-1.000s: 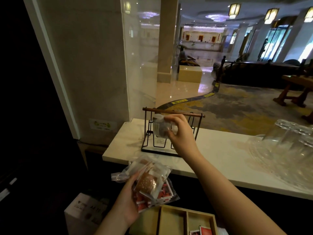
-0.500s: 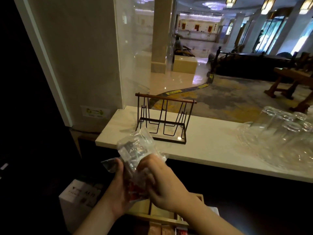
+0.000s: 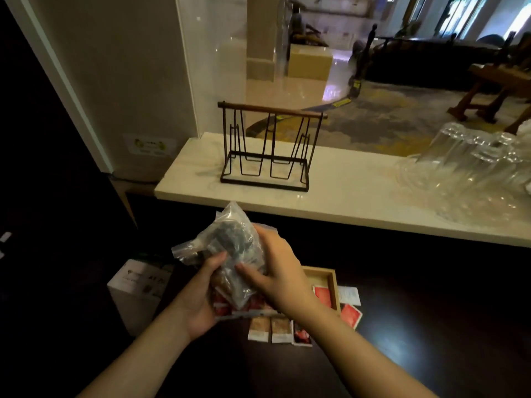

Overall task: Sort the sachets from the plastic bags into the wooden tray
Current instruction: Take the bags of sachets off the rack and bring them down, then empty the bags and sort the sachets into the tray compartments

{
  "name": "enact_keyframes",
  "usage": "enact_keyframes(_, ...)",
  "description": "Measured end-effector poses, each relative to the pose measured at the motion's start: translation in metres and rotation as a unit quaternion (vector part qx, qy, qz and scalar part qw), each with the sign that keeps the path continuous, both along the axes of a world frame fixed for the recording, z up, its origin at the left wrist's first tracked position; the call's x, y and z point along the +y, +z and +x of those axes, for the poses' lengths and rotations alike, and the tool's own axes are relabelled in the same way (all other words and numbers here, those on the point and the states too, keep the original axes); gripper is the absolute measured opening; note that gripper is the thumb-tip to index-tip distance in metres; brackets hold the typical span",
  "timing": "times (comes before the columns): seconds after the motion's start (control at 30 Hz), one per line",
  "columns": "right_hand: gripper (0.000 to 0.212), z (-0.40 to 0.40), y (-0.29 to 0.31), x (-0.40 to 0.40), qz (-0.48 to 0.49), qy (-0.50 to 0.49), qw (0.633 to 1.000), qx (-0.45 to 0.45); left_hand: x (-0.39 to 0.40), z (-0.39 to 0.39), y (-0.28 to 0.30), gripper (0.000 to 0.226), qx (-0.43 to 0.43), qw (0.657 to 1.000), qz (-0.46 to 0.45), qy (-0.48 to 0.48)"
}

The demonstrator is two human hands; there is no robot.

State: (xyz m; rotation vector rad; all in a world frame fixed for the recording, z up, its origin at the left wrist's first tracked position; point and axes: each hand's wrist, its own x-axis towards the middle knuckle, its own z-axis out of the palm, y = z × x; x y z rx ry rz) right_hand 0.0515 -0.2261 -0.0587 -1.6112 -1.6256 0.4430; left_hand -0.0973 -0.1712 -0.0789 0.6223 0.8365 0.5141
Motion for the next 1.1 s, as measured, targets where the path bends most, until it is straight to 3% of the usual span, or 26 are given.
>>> enact_keyframes(0.2, 0.062, -0.013, -0.051, -0.023, -0.047, 0.006, 0.997, 0.062, -0.019, -0.018, -0.043, 0.039, 0.066, 0.998, -0.021, -0.002)
enact_keyframes(0.33, 0.066, -0.021, -0.083, -0.036, -0.121, -0.002, 0.989, 0.086, -0.030, -0.027, -0.077, 0.047, 0.090, 0.994, -0.066, -0.001)
enact_keyframes(0.7, 0.067, -0.032, -0.139, -0.052, -0.218, -0.018, 0.974, 0.065, -0.045, -0.037, -0.142, 0.041, 0.093, 0.989, -0.117, -0.010)
enact_keyframes(0.97, 0.066, -0.040, -0.176, -0.052, -0.275, -0.041, 0.961, 0.012, -0.033, -0.045, -0.169, 0.050, 0.152, 0.986, -0.058, -0.045)
enact_keyframes(1.1, 0.067, -0.043, -0.191, -0.045, -0.293, -0.065, 0.954, 0.009, -0.029, -0.039, -0.177, 0.047, 0.248, 0.968, 0.019, -0.028)
